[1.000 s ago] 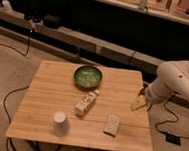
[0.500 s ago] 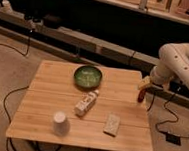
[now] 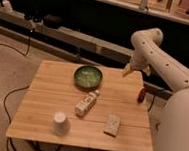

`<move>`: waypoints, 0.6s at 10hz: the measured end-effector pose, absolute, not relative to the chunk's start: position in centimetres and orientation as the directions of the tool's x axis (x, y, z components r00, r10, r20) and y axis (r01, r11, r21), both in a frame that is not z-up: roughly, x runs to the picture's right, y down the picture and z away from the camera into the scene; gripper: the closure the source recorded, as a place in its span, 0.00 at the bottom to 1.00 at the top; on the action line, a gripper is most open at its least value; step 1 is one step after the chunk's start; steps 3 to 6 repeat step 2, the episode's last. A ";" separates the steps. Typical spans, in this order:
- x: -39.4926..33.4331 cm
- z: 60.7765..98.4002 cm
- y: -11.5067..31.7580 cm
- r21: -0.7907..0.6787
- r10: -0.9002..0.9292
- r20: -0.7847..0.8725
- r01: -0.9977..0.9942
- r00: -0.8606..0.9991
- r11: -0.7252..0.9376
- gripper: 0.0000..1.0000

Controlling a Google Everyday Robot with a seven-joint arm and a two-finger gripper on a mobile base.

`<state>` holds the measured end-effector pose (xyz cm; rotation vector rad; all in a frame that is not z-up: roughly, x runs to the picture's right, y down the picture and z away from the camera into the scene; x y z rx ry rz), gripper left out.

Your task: Move the arm in a circular motion

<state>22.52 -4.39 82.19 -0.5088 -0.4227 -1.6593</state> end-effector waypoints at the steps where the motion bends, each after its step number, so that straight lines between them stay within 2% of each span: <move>1: 19.0 82.1 -4.6 0.055 -0.828 0.534 0.984 -0.174 -0.172 0.20; 2: 14.1 81.4 -4.0 0.158 -0.824 0.508 0.967 -0.251 -0.198 0.20; 6: 14.1 81.4 -4.0 0.158 -0.824 0.508 0.967 -0.251 -0.198 0.20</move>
